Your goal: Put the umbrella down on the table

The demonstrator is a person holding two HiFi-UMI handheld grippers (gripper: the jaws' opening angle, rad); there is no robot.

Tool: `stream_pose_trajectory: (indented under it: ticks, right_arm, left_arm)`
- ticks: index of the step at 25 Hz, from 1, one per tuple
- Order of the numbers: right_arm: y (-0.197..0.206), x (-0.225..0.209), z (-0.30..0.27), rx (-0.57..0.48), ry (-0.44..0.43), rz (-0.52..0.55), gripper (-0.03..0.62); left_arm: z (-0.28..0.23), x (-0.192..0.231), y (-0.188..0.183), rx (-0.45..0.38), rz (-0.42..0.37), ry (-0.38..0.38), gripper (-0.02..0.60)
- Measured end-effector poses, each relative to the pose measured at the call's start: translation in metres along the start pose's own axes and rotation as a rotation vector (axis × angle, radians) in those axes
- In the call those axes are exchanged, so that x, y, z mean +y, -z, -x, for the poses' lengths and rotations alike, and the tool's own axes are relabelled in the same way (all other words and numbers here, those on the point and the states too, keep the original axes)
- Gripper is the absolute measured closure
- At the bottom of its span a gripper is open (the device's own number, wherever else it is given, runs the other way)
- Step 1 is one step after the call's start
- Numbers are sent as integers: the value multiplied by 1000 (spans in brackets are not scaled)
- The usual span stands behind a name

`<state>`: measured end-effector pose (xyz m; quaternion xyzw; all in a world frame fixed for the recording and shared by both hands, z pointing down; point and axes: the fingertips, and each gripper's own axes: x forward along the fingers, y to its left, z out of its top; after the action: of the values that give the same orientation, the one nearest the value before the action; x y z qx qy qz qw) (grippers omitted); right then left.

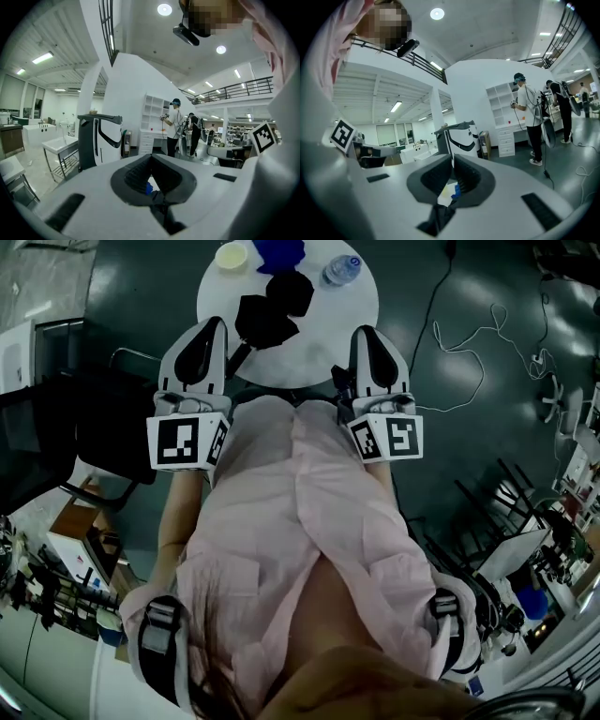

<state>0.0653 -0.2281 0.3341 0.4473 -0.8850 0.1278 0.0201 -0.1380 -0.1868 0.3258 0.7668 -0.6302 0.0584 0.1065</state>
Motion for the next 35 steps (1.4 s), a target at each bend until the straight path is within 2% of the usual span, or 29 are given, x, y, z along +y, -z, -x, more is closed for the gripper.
stream_pose_trajectory:
  ticks: [4,7,11,15,18,35]
  right_arm:
    - [-5,-2,5,2,-3,13,560]
    - [-4,-10,13,13,22,16,560]
    - [-3,-16,24,12,56,10,560]
    - [-1,-20,37,8,93,6,560]
    - [-3,-23,43,0,108,10,560]
    - [-3,-20,52,26,105,21,562]
  left_arm:
    - [20,8,-4,-34,29,-70,563]
    - [22,9,-1,-45,54,-86,563]
    - [11,-2,-4,-62,64,-52,563]
    - [4,-20,-1,-52,71,12,563]
    - [1,-26,1,-42,72,33,563]
    - [-4,-29,5,-13,66,37,563]
